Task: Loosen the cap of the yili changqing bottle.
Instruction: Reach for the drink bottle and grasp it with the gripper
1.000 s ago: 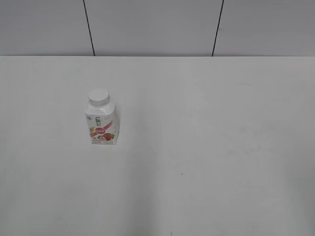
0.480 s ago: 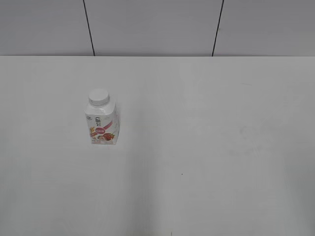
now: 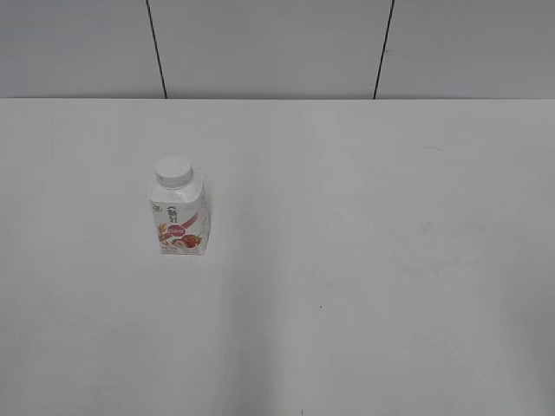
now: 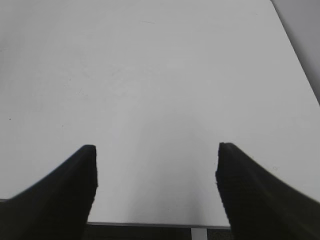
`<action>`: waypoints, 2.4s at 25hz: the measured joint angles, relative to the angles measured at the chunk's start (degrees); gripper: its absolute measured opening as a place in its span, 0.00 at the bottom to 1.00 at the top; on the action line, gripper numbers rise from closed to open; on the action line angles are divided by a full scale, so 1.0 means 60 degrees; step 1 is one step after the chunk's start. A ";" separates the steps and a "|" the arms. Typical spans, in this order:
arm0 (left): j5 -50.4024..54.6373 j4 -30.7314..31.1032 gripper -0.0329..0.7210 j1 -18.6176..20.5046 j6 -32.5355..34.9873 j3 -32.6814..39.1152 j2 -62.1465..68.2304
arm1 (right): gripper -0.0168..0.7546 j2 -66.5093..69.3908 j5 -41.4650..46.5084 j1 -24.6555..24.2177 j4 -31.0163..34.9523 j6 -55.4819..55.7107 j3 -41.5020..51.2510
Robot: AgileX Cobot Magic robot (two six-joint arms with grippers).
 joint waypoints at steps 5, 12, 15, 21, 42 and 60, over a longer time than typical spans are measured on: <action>-0.0032 0.0079 0.36 0.0000 0.0000 -0.0016 0.0031 | 0.78 0.0000 0.0000 0.0000 0.0000 0.0000 0.0000; -0.1494 0.0198 0.36 0.0000 0.0534 -0.0886 0.1259 | 0.78 0.0000 0.0000 0.0000 0.0000 0.0000 0.0000; -0.2433 0.0198 0.36 0.0000 0.0925 -0.1029 0.2170 | 0.78 0.0000 0.0000 0.0000 0.0000 0.0000 0.0000; -0.4867 0.0198 0.36 0.0000 0.1060 -0.1038 0.3842 | 0.78 0.0000 0.0000 0.0000 0.0000 0.0000 0.0000; -1.0854 0.1414 0.36 -0.0805 -0.0807 0.1071 0.8690 | 0.78 0.0000 0.0000 0.0000 0.0000 0.0000 0.0000; -1.4171 0.6229 0.36 -0.0816 -0.4582 0.1990 1.2574 | 0.78 0.0000 0.0000 0.0000 0.0000 0.0000 0.0000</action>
